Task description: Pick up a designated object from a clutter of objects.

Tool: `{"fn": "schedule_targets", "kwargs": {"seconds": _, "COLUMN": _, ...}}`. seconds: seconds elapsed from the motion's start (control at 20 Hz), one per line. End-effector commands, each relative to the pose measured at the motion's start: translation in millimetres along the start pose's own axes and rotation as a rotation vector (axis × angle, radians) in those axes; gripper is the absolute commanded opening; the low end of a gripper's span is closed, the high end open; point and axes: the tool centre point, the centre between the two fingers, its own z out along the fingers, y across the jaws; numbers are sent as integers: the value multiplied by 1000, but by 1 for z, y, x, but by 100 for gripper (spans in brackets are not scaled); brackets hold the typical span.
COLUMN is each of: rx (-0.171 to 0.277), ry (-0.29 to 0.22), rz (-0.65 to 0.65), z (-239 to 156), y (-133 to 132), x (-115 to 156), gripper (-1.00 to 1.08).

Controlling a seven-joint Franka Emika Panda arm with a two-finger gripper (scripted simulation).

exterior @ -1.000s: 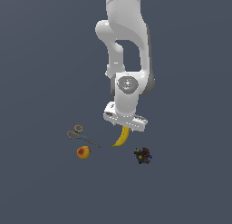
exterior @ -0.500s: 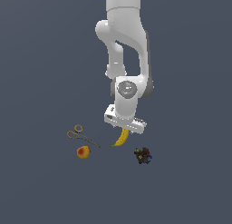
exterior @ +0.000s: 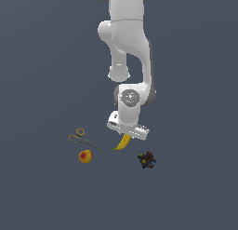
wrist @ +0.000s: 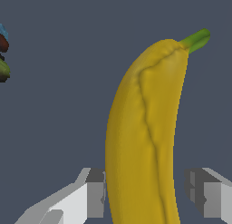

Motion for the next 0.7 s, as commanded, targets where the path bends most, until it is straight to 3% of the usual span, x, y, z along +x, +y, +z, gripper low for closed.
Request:
{"fn": "schedule_targets", "kwargs": {"seconds": 0.0, "rx": -1, "ry": 0, "rz": 1, "z": 1, "y": 1, "x": 0, "gripper": -100}}
{"fn": "schedule_targets", "kwargs": {"seconds": 0.65, "rx": 1, "ry": 1, "rz": -1, "z": -5, "y": -3, "x": 0, "gripper": -100}}
